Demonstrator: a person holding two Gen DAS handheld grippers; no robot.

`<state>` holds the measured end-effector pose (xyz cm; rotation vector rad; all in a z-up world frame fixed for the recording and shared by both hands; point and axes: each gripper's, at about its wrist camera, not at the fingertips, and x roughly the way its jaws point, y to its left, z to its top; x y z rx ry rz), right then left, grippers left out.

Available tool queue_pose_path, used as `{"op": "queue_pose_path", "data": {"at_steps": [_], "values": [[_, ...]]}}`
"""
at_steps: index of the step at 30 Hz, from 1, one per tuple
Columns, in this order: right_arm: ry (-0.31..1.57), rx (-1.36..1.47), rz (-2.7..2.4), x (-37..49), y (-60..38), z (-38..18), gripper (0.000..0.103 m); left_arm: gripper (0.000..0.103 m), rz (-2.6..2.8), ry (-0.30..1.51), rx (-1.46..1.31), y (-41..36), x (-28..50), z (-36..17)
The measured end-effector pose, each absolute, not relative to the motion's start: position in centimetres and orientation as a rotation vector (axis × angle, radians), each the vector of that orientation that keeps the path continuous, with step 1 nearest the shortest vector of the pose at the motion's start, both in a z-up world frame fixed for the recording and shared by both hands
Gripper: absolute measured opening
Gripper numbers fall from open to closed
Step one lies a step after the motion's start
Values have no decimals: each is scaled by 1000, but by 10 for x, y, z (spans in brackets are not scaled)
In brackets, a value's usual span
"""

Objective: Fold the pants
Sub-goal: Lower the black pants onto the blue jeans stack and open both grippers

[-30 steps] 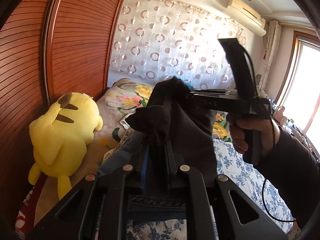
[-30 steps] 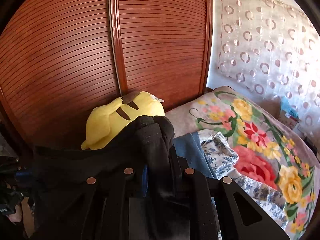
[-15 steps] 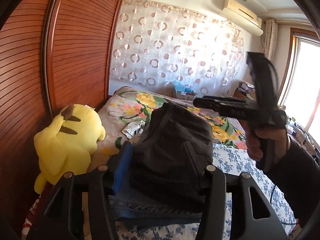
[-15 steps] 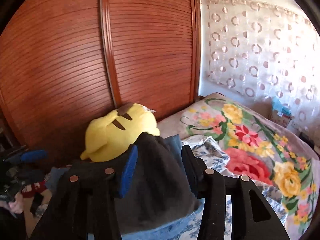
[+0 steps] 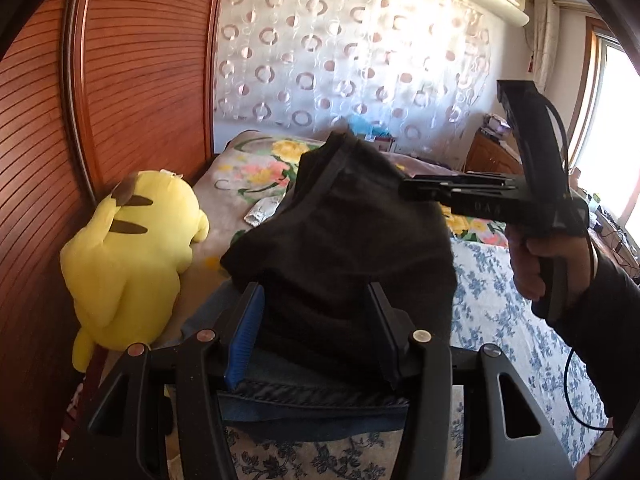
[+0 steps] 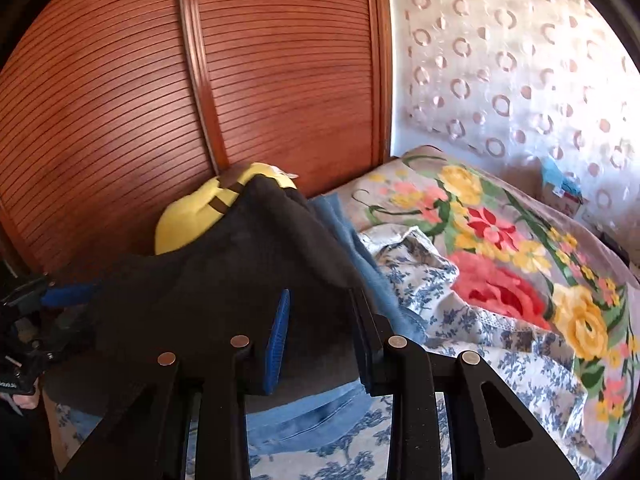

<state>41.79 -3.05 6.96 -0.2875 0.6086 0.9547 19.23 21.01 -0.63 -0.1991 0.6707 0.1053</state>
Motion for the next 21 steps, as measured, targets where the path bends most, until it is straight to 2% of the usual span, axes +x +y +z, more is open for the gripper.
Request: {"op": "queue_pose_path", "data": {"at_steps": [15,21], "values": [[584,-245,912,391,-44,71,31,53,115,670,-192,206,189,-5],[564,-227,909,372,-55,74,31,78,103,637,-179,200,184,1]]}}
